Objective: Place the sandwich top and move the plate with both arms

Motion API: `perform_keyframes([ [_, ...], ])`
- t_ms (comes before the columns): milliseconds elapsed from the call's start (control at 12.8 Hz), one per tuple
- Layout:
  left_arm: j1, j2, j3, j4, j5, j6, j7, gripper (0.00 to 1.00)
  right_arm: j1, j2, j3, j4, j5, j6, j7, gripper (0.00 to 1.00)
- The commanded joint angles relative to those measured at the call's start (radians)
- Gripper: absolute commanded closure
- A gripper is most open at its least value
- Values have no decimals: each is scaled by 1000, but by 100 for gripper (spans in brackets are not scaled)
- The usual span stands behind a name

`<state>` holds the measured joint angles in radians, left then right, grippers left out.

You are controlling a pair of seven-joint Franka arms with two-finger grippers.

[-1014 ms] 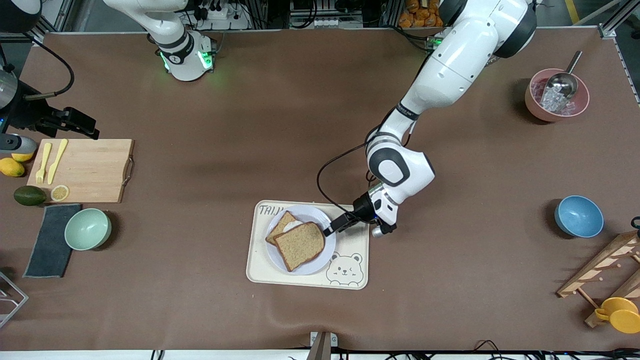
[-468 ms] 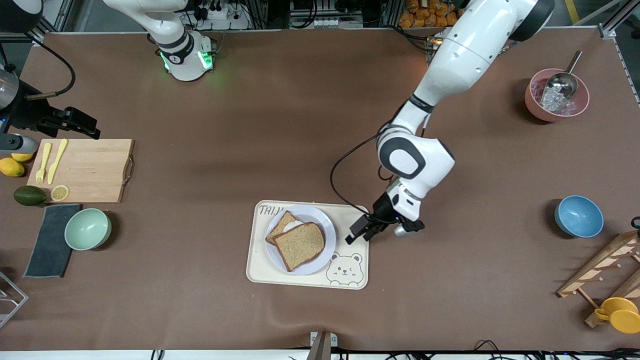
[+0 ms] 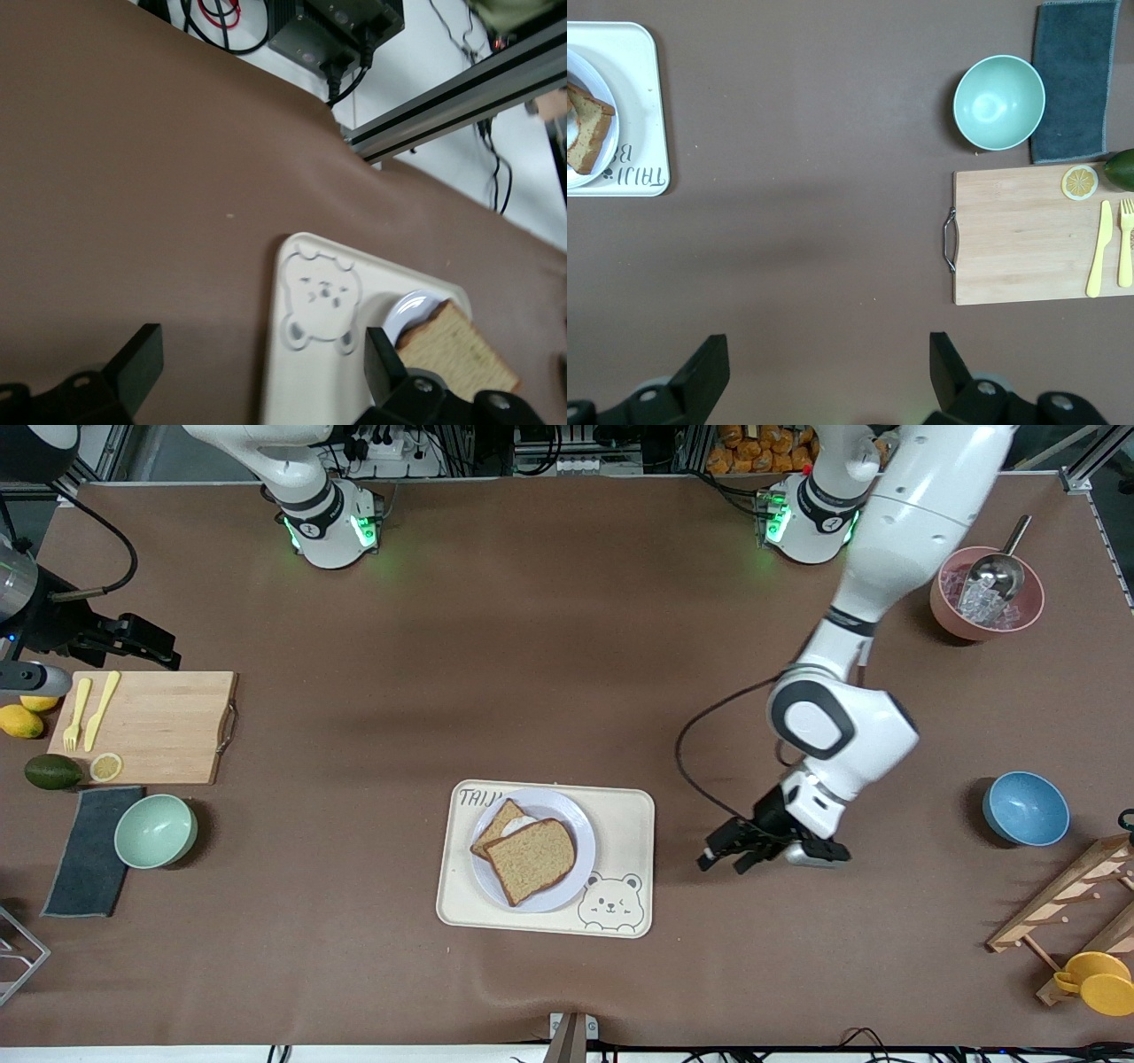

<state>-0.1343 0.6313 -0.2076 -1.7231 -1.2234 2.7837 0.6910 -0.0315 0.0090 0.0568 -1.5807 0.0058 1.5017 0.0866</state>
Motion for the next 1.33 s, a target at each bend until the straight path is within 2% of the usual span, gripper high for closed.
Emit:
perform_keyframes([
  [0, 115, -97, -7, -94, 189, -137, 9, 0, 10, 5, -2, 11, -20, -12, 12, 0],
  [312, 278, -208, -6, -105, 578, -415, -80, 0, 10, 3, -2, 11, -18, -12, 13, 0],
  [546, 327, -316, -10, -95, 850, -563, -220, 0, 10, -4, -2, 11, -7, -29, 22, 0],
  [702, 363, -370, -27, -90, 926, -640, -269, 0, 10, -1, -2, 13, -6, -35, 24, 0],
  [936, 354, -430, -29, -52, 1042, -755, -338, 0, 21, -1, -2, 19, -7, -24, 30, 0],
  [1092, 303, -476, -32, -27, 1151, -818, -442, 0, 19, -3, -3, 19, -7, -24, 28, 0],
  [1248, 234, -530, -16, -23, 1191, -872, -586, 0, 16, -3, -5, 19, -7, -27, 28, 0],
])
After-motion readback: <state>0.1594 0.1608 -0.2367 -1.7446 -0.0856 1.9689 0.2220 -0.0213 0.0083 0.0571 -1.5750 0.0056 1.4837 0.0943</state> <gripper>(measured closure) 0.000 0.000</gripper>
